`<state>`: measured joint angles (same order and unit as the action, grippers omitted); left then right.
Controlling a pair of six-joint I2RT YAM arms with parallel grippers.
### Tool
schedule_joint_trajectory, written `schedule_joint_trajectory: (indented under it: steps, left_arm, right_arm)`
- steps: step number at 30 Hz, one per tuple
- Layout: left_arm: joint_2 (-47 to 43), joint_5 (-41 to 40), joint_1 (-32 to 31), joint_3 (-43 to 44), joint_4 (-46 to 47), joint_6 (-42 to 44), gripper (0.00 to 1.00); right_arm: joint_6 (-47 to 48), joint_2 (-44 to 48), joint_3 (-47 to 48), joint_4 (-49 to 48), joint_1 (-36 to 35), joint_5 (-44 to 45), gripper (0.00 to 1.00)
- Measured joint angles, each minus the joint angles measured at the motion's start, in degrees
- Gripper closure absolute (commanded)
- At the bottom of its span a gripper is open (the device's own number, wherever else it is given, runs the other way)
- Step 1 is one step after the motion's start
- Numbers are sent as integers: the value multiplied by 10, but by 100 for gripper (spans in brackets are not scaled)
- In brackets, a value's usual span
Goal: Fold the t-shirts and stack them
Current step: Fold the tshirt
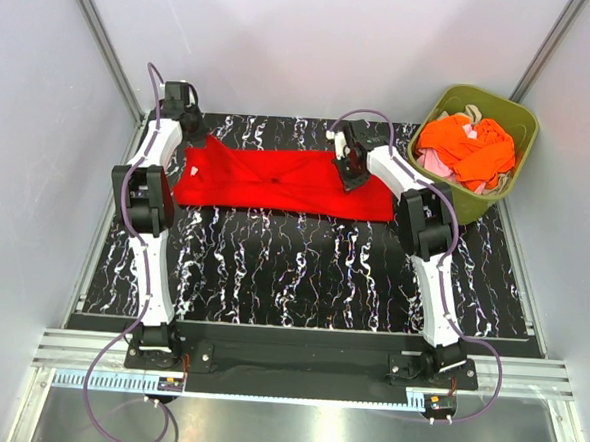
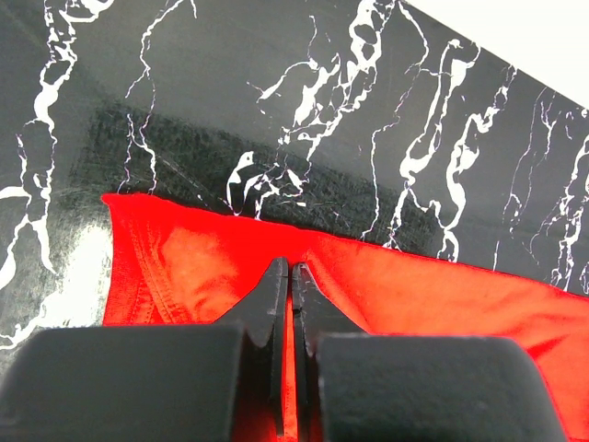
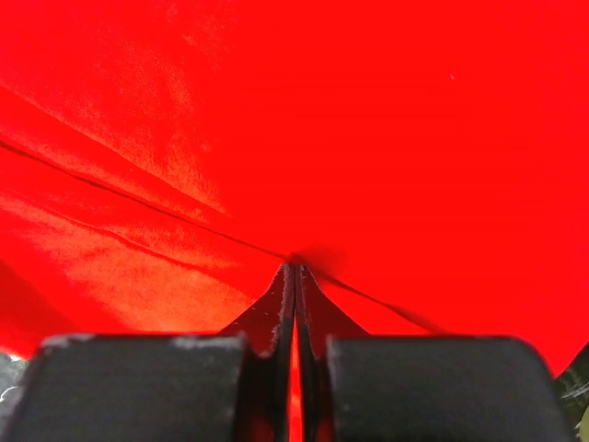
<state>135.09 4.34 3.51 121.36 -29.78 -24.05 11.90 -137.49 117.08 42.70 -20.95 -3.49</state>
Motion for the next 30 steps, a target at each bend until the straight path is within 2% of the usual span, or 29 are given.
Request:
schedule_joint_trajectory:
  steps: [3, 9, 14, 22, 30]
  left_arm:
    - [0, 0, 0, 0, 0, 0, 100]
    - [0, 5, 0, 0, 0, 0, 100]
    - [0, 10, 0, 0, 0, 0, 100]
    - [0, 13, 0, 0, 1, 0, 100]
    - [0, 14, 0, 0, 3, 1, 100]
  right_arm:
    - [-19, 8, -1, 1, 1, 1, 75]
    - [-35, 37, -4, -1, 9, 11, 65]
    - [4, 52, -24, 5, 16, 10, 58]
    - [81, 34, 21, 70, 40, -4, 55]
    - [135, -2, 71, 127, 75, -37, 58]
